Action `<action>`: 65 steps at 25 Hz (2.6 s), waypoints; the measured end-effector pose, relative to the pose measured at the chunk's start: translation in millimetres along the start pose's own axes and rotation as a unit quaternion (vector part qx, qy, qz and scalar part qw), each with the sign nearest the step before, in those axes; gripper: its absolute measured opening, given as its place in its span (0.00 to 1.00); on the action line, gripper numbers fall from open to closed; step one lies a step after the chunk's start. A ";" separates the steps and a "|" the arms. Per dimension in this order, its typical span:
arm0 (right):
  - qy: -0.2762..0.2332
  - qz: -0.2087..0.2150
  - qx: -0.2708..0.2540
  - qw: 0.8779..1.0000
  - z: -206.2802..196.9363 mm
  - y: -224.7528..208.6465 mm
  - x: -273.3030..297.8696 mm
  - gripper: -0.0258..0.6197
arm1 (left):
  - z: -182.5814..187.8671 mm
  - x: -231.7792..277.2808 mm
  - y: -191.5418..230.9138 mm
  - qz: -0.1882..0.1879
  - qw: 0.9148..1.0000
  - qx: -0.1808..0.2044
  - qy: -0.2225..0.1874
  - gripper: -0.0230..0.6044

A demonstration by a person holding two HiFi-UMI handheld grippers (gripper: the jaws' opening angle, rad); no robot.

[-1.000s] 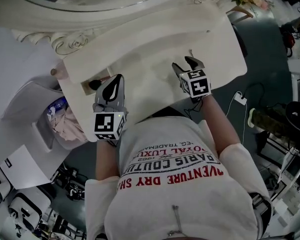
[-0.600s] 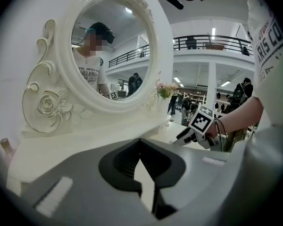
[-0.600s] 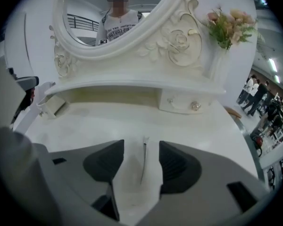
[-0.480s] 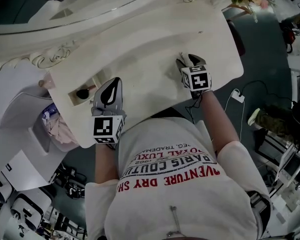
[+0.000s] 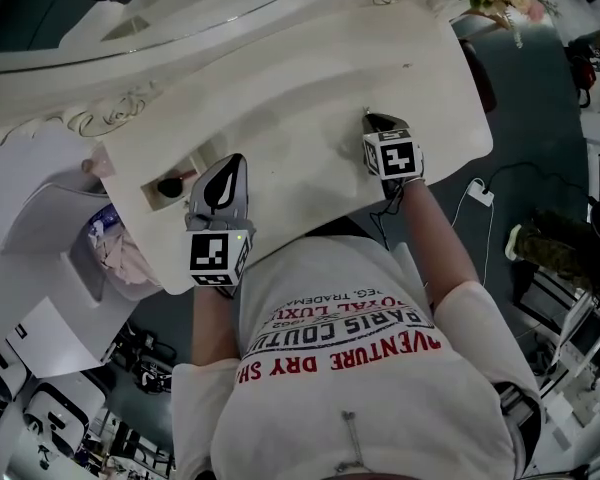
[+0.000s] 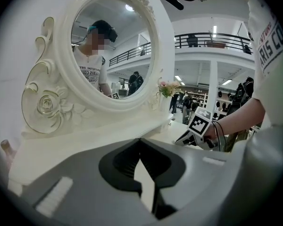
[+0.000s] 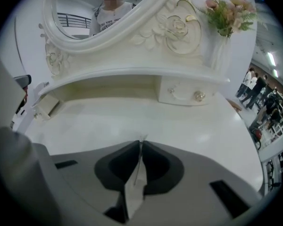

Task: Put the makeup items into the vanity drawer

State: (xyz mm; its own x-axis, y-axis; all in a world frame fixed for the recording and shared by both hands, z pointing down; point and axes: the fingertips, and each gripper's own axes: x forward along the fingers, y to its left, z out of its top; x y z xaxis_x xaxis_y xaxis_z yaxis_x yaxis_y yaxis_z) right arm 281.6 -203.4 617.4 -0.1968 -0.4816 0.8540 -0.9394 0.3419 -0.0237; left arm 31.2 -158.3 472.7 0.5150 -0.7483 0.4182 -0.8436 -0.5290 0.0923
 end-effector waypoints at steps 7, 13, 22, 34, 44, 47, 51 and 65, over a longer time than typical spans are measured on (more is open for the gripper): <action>-0.011 0.006 -0.016 1.000 12.7 23.4 -15.4 0.09 | 4.9 -19.2 12.5 0.007 1.000 0.000 -0.016 0.05; -0.039 0.020 -0.058 0.997 41.9 75.6 -31.6 0.09 | 8.5 -56.1 35.0 0.029 0.999 0.002 -0.031 0.05; -0.085 0.072 -0.109 0.988 82.4 181.7 -51.9 0.09 | 3.4 -125.5 75.6 0.071 0.996 0.000 -0.045 0.05; -0.113 0.169 -0.222 0.954 116.9 334.5 -55.9 0.09 | -26.0 -225.1 140.3 0.163 0.985 -0.030 -0.054 0.05; -0.094 0.247 -0.327 0.907 107.5 423.0 -42.3 0.09 | -48.8 -267.6 166.8 0.222 0.972 -0.058 -0.054 0.05; -0.090 0.262 -0.349 0.895 105.3 439.4 -37.4 0.09 | -57.3 -276.9 170.3 0.240 0.967 -0.068 -0.050 0.05; -0.089 0.276 -0.371 0.882 104.1 455.1 -33.4 0.09 | -67.9 -287.7 171.9 0.261 0.960 -0.084 -0.047 0.05; -0.140 0.253 -0.332 0.898 128.1 434.6 -52.4 0.09 | -51.4 -280.1 176.4 0.246 0.964 -0.070 -0.067 0.05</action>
State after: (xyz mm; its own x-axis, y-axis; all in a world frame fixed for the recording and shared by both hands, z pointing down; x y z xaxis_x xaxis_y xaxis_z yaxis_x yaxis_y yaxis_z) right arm -152.3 -132.9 495.8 -0.7012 -0.2822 0.6548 -0.3540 0.9349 0.0238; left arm -269.7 -21.5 418.3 0.0550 -0.9451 0.3222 -0.9983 -0.0452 0.0379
